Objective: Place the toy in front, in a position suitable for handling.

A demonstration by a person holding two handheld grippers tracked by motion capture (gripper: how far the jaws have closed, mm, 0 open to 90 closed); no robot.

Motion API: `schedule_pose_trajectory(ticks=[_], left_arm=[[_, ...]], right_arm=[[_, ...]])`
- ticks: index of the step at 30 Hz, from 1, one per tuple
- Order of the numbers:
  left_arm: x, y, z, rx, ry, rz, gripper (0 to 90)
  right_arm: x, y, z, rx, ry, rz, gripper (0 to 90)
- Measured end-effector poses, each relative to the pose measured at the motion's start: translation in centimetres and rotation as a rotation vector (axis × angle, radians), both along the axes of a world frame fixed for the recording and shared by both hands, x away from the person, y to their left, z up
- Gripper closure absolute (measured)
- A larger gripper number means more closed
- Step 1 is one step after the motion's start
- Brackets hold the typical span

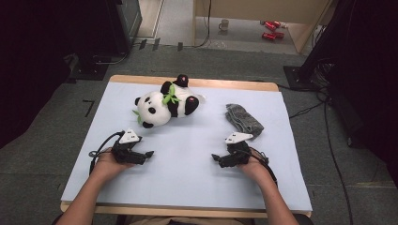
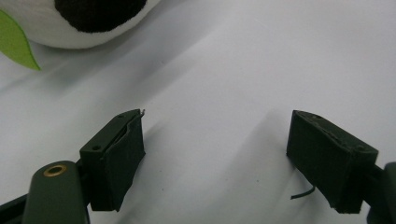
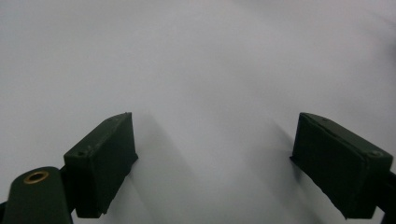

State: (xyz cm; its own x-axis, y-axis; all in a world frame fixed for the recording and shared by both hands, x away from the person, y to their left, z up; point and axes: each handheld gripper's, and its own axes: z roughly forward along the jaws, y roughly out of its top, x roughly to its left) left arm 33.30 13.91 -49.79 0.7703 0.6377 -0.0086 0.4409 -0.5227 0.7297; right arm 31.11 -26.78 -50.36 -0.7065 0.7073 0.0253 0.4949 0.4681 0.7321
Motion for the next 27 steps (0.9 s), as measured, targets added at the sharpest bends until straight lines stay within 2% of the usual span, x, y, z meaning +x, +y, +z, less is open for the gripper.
schedule_pose_trajectory(ticks=[12, 16, 20, 21, 26, 27], left_arm=[[0.1, 0.1, 0.0, -0.006, 0.003, 0.003, 18.8], [0.2, 0.2, 0.1, -0.016, 0.01, 0.019, 22.2], [0.6, 0.6, 0.5, -0.043, 0.026, 0.062, 35.1], [0.7, 0.6, 0.5, -0.047, 0.035, 0.069, 36.1], [0.7, 1.0, 1.2, -0.08, 0.02, 0.109, 38.7], [1.1, 0.8, 1.8, -0.059, 0.053, 0.094, 38.1]], right_arm=[[0.0, 0.0, 0.0, 0.001, 0.002, -0.001, 12.7], [0.0, 0.0, 0.0, 0.001, 0.002, 0.0, 12.6], [0.0, 0.0, 0.0, 0.0, 0.001, -0.001, 12.7], [0.0, 0.0, 0.0, -0.001, 0.001, -0.001, 12.6], [0.0, 0.0, 0.0, -0.001, 0.0, -0.001, 12.6], [0.0, 0.0, 0.0, -0.002, 0.0, -0.001, 12.6]])
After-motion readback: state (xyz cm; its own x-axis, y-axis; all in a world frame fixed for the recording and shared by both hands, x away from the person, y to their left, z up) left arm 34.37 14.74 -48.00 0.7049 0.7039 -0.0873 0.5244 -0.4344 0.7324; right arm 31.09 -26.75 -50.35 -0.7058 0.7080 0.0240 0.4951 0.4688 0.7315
